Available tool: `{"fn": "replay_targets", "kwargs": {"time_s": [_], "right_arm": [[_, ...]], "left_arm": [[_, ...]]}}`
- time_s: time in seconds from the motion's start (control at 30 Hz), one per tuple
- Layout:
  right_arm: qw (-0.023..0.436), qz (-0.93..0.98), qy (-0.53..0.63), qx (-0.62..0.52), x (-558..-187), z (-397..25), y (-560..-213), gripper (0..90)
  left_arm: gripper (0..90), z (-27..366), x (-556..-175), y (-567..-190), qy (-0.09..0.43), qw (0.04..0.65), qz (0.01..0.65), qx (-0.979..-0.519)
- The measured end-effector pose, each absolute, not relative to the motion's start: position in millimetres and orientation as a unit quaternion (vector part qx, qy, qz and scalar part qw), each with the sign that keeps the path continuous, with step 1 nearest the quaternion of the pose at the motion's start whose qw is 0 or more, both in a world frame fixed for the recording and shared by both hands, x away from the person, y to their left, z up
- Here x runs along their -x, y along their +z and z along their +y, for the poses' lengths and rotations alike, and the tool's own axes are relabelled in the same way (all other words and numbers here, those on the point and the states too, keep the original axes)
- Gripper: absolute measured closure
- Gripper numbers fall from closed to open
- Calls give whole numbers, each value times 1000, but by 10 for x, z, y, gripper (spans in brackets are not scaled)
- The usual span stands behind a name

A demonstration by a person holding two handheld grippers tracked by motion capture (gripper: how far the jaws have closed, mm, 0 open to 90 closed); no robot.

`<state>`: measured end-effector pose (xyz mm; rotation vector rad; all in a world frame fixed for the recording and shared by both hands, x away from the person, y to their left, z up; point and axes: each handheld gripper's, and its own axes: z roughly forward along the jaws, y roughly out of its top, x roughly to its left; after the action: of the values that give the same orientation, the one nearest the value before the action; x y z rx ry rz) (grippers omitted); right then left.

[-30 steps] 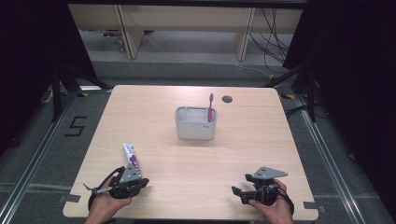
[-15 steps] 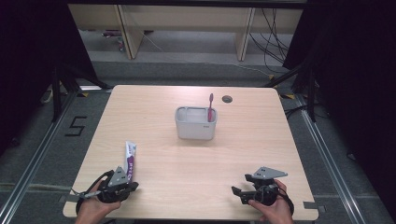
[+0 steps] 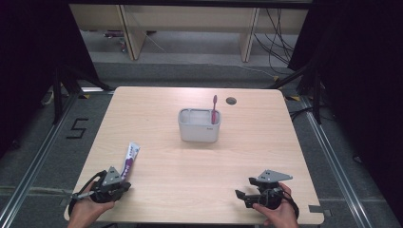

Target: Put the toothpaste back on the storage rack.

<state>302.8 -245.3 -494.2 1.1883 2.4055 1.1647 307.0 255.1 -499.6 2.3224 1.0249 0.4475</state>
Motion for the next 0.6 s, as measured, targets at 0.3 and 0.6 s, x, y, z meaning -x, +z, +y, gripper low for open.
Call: {"fn": "replay_targets", "kwargs": {"time_s": [0.3, 0.6], "right_arm": [[101, 818, 398, -402, -3034, -2445, -4953, 265], [99, 819, 397, -404, -3034, -2442, -4953, 265]], "left_arm": [[875, 2616, -3067, -5005, 179, 270, 394, -860], [702, 2583, -3070, -4933, 175, 280, 408, -852]]}}
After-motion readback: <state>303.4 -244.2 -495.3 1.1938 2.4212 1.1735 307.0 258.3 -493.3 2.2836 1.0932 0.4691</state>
